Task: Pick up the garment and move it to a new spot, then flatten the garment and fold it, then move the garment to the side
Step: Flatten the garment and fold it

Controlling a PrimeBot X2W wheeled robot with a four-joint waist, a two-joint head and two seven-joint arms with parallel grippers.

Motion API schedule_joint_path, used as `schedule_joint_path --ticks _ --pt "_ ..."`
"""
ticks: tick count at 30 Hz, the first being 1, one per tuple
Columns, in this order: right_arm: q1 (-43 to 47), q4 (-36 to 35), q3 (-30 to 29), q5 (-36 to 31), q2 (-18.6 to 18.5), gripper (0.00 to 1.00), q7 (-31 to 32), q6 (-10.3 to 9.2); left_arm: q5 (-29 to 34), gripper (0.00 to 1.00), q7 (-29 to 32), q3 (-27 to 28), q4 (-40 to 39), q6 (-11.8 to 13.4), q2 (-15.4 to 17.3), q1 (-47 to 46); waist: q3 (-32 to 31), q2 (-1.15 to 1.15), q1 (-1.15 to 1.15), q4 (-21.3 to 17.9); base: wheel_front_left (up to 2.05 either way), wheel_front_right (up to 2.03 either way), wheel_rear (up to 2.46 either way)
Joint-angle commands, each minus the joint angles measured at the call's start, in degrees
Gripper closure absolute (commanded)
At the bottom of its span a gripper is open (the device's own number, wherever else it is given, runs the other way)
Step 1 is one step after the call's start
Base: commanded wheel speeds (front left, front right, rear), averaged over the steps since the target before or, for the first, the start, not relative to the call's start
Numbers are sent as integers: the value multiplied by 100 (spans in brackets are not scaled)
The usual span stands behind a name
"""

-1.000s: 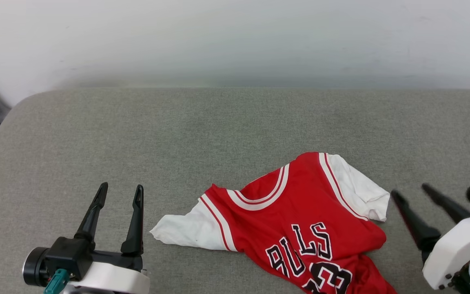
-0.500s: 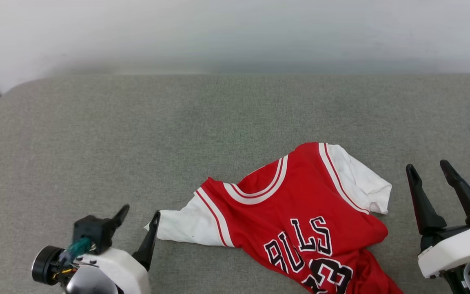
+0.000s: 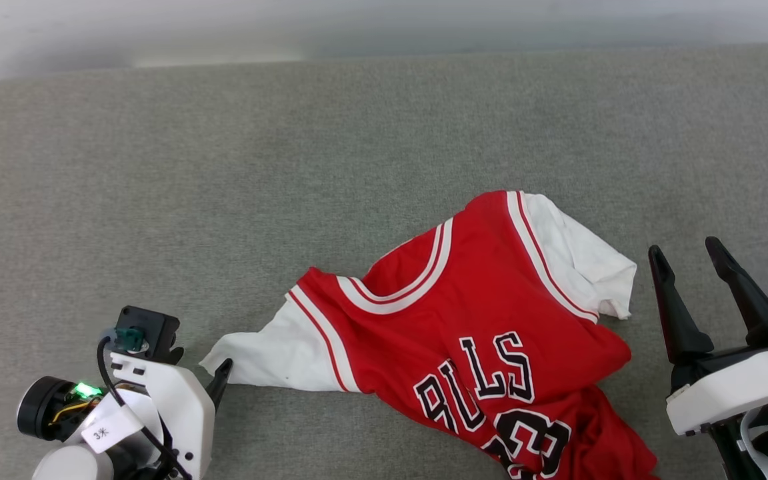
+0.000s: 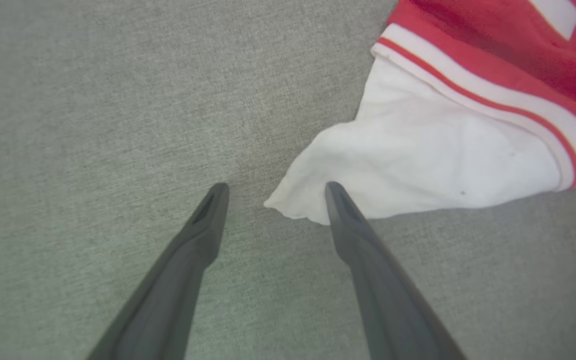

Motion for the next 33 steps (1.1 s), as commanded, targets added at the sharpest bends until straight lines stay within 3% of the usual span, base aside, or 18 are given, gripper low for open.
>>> schedule_joint_path --ticks 1,11,12,13,14,17,23,27,33 --pt "-70 0 -10 -29 38 0 -23 -2 -29 0 43 -4 53 10 34 -104 150 0 0 -86 0 0 0" --pt "-177 76 8 -117 92 0 -126 -2 -41 0 512 -160 647 15 180 -129 448 0 0 -184 0 0 0" --pt "-181 84 9 -115 93 0 -139 -2 -40 6 607 -231 731 9 196 -79 461 0 0 -187 0 0 0" --pt "-187 96 11 -124 94 0 -139 -2 -62 59 688 -309 790 0 196 -26 469 0 0 -189 0 0 0" --pt "-186 105 13 -132 90 0 -142 -2 -126 100 758 -376 842 -6 166 22 472 0 0 -189 0 0 0" --pt "-204 139 -8 -160 53 0 -138 -2 -167 100 785 -501 917 -18 160 48 438 0 0 -154 0 0 0" --pt "-221 184 20 -235 -237 0 225 -2 -22 100 140 -251 727 194 207 -131 218 0 0 4 0 0 0" --pt "-303 218 132 -181 -621 0 995 -3 142 100 -343 -73 346 398 236 -324 108 0 0 162 0 0 0" --pt "-707 281 283 117 -1095 0 2670 -3 232 100 -572 52 -392 491 355 -340 120 0 0 426 0 0 0"
